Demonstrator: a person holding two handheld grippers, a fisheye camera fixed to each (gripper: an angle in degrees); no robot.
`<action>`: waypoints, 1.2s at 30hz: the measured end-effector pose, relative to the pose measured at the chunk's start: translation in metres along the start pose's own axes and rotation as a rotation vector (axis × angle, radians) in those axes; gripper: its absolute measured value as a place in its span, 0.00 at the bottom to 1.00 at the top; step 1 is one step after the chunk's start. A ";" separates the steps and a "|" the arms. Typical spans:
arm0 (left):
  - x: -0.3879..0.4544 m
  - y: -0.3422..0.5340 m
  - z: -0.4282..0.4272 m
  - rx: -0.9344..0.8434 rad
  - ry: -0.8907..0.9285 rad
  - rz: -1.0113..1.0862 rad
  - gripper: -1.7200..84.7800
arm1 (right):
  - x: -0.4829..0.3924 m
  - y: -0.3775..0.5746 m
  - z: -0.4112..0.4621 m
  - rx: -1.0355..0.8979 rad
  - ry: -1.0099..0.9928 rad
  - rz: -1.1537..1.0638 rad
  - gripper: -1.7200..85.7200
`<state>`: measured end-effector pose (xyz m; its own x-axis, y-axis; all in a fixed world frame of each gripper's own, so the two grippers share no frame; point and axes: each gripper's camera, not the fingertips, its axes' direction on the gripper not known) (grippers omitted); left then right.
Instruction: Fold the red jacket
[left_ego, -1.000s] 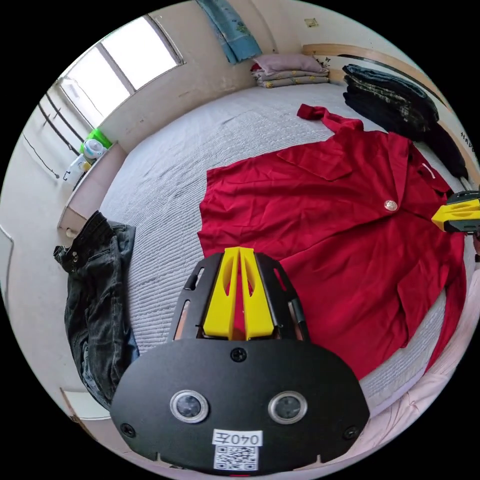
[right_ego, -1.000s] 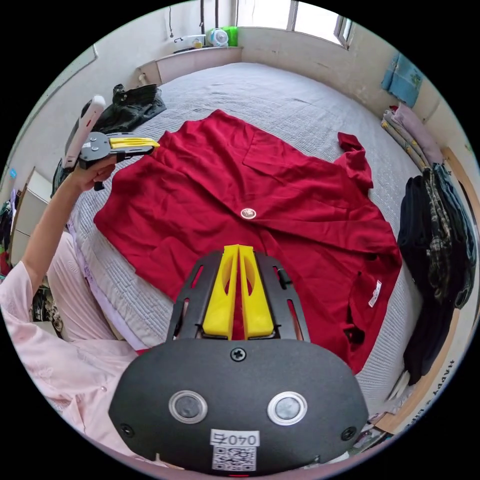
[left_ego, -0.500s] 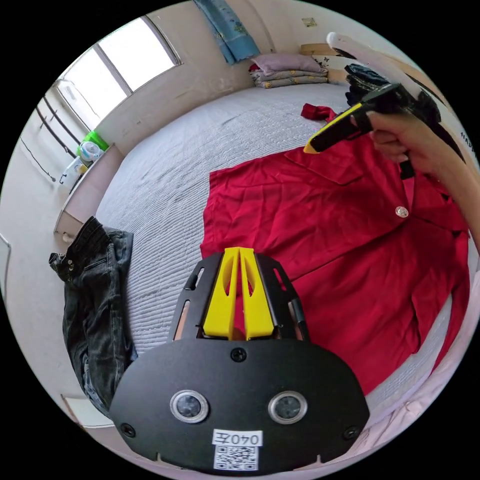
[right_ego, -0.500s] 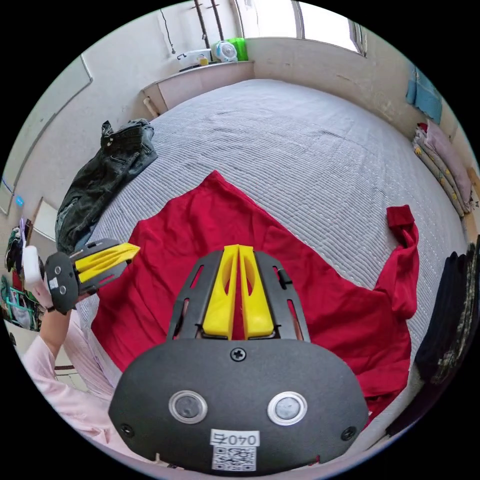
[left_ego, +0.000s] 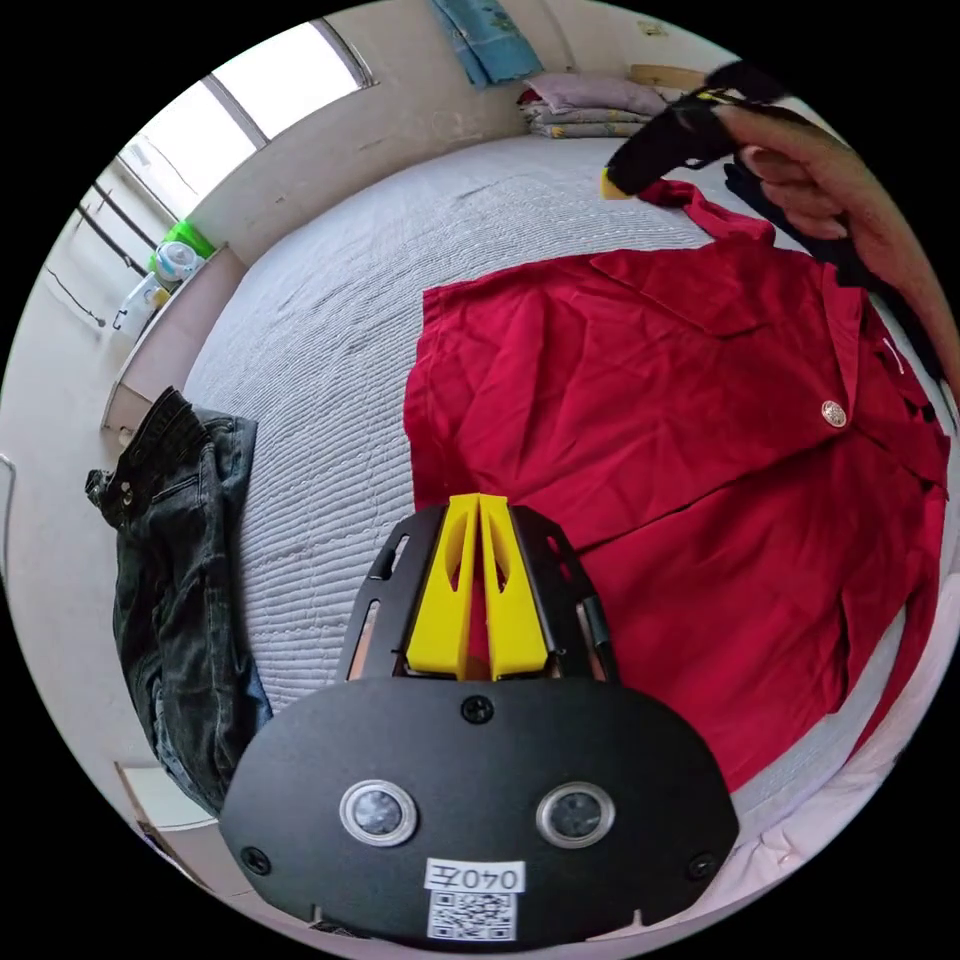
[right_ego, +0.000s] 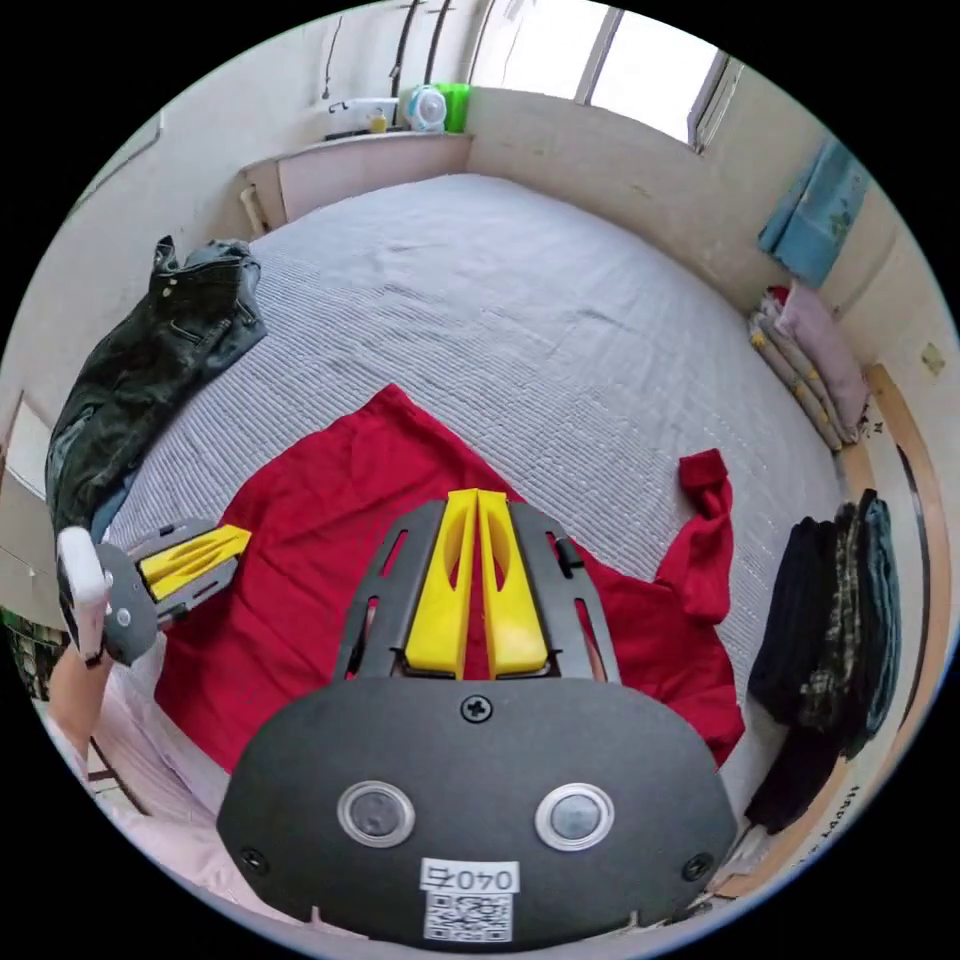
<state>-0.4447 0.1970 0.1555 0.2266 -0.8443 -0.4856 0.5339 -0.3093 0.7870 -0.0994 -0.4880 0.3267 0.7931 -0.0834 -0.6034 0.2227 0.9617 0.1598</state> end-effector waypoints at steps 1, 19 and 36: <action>-0.003 0.004 -0.010 0.031 0.004 -0.010 0.01 | 0.001 0.044 -0.042 0.140 0.098 0.007 0.01; 0.211 0.173 -0.129 -0.031 0.460 0.708 0.05 | -0.026 0.452 -0.074 -0.292 -0.105 0.103 0.01; 0.222 0.154 -0.147 -0.023 0.256 0.772 0.01 | -0.003 0.534 -0.109 -0.171 -0.152 0.284 0.01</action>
<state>-0.1929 0.0265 0.1127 0.7154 -0.6889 0.1162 0.1674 0.3305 0.9288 -0.0443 0.0545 0.3284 0.8876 0.1680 -0.4289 -0.1064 0.9807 0.1641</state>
